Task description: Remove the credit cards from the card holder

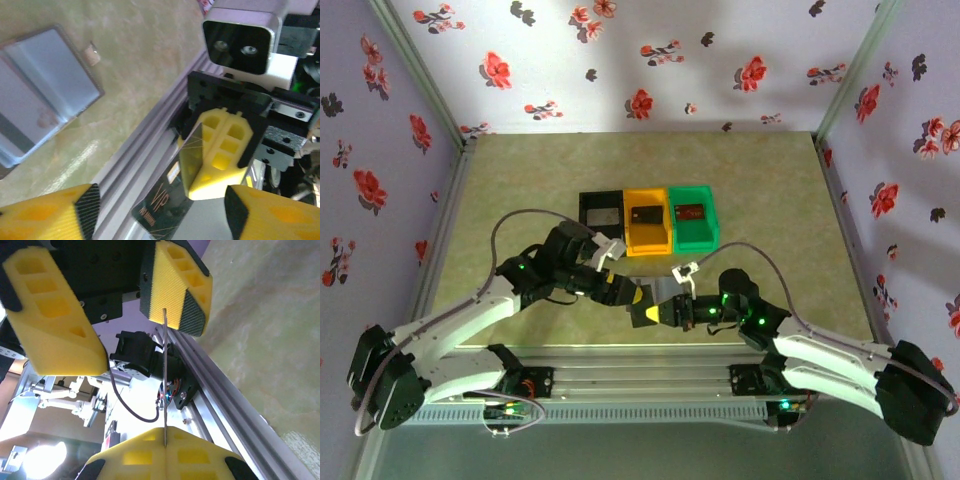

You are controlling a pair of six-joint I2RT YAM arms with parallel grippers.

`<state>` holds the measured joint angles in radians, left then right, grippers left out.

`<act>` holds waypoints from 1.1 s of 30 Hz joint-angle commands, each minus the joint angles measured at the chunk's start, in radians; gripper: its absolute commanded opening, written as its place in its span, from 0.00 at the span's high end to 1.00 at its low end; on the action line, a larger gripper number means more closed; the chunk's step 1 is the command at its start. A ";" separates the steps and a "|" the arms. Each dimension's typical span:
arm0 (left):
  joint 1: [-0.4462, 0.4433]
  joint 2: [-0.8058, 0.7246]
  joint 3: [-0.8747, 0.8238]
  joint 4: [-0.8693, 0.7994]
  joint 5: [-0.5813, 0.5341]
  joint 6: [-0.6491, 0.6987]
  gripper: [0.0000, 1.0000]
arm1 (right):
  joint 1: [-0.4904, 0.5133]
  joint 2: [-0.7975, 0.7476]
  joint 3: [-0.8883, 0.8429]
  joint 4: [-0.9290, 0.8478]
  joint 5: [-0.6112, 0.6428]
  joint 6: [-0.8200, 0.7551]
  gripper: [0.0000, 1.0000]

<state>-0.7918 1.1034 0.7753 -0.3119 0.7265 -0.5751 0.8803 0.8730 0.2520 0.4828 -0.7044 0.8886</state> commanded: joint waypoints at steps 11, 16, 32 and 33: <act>0.001 -0.010 -0.018 0.097 0.214 -0.015 0.81 | 0.015 -0.026 0.007 0.067 -0.047 -0.027 1.00; 0.019 -0.017 -0.032 0.162 0.257 -0.054 0.89 | 0.019 -0.025 0.002 0.103 -0.060 -0.015 1.00; 0.087 -0.068 -0.114 0.400 0.276 -0.235 1.00 | 0.004 -0.101 -0.003 -0.022 0.052 -0.044 0.46; 0.096 -0.077 -0.126 0.424 0.258 -0.257 1.00 | 0.000 -0.122 -0.008 -0.038 0.075 -0.047 0.40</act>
<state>-0.7208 1.0641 0.6750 0.0025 0.9955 -0.7582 0.8883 0.8028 0.2493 0.5159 -0.7071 0.8639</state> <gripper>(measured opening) 0.080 0.557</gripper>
